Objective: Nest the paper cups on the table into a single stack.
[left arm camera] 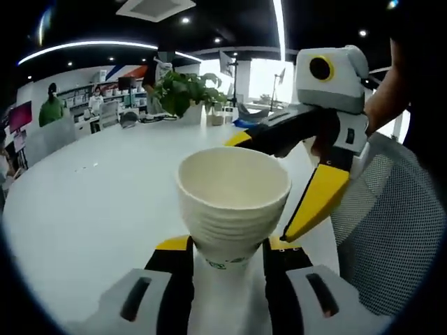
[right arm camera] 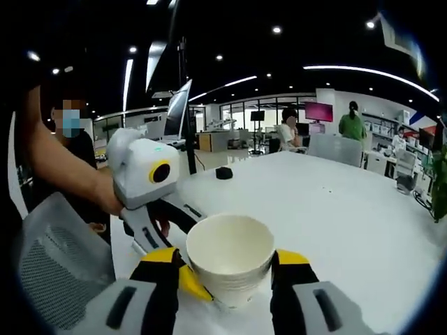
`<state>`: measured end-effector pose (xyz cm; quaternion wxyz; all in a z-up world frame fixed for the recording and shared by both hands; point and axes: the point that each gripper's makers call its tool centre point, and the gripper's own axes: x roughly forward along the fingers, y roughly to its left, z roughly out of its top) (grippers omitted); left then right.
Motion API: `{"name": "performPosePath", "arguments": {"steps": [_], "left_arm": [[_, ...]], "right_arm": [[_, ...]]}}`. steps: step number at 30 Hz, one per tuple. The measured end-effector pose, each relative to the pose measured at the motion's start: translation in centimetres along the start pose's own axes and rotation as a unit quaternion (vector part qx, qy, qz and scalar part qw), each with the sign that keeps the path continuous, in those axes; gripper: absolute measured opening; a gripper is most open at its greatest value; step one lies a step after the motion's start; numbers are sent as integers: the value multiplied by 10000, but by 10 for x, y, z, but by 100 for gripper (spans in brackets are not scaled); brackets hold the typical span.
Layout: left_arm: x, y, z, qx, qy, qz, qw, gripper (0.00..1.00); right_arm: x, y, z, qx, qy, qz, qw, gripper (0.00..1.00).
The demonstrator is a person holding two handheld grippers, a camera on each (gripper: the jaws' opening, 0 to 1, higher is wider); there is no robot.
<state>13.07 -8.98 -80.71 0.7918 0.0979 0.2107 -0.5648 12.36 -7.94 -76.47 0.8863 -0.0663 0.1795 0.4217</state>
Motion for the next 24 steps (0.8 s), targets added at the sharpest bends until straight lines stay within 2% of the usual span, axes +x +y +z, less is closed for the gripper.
{"name": "performPosePath", "arguments": {"steps": [2, 10, 17, 24], "left_arm": [[0, 0, 0, -14, -25, -21, 10000, 36], [-3, 3, 3, -4, -48, -7, 10000, 36], [-9, 16, 11, 114, -54, 74, 9999, 36], [-9, 32, 20, 272, -9, 128, 9995, 36]], "right_arm": [[-1, -4, 0, -2, -10, -31, 10000, 46], [0, -3, 6, -43, -51, 80, 9999, 46], [7, -7, 18, -137, -127, 169, 9997, 46], [15, -20, 27, -120, -200, 202, 9995, 46]]}}
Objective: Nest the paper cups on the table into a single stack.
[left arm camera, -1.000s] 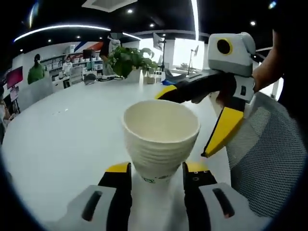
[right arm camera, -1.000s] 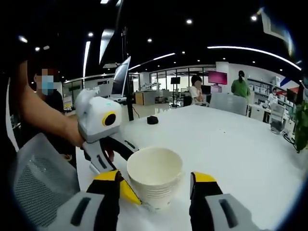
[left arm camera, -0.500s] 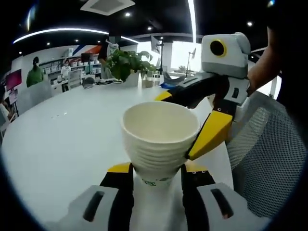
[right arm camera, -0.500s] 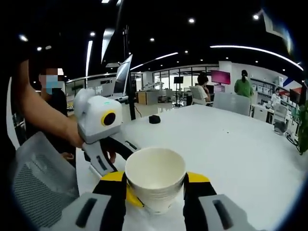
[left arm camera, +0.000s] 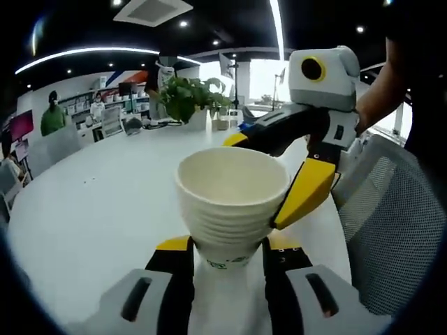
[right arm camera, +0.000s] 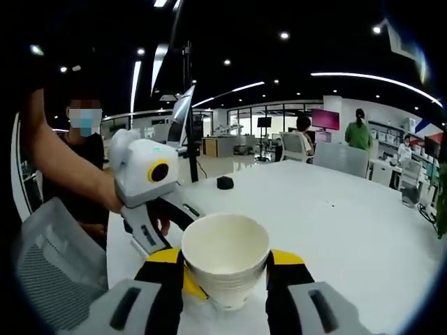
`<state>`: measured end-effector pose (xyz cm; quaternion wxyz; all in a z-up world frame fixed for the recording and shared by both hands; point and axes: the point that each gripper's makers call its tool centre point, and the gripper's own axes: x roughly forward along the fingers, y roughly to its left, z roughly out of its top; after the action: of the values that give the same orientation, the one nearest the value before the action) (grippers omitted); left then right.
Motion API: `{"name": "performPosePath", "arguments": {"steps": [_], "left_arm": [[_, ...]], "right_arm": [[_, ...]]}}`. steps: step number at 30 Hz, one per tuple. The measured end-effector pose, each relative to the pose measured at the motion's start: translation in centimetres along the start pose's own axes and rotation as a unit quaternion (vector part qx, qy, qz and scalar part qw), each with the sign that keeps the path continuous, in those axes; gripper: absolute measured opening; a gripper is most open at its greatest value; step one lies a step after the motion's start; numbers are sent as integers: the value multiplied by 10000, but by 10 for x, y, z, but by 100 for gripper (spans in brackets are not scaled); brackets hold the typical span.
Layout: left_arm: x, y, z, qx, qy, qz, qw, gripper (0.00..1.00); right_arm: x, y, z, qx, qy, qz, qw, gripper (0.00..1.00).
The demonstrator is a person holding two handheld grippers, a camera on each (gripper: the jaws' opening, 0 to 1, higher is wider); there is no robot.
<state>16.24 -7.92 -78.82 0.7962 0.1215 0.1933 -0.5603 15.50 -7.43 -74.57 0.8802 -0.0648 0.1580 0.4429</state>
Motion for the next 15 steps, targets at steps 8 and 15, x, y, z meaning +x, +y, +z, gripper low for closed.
{"name": "performPosePath", "arguments": {"steps": [8, 15], "left_arm": [[5, 15, 1, 121, 134, -8, 9998, 36], [9, 38, 0, 84, 166, 58, 9998, 36]], "right_arm": [[9, -10, 2, 0, -11, -23, 10000, 46], [25, -25, 7, 74, -48, -35, 10000, 46]]}}
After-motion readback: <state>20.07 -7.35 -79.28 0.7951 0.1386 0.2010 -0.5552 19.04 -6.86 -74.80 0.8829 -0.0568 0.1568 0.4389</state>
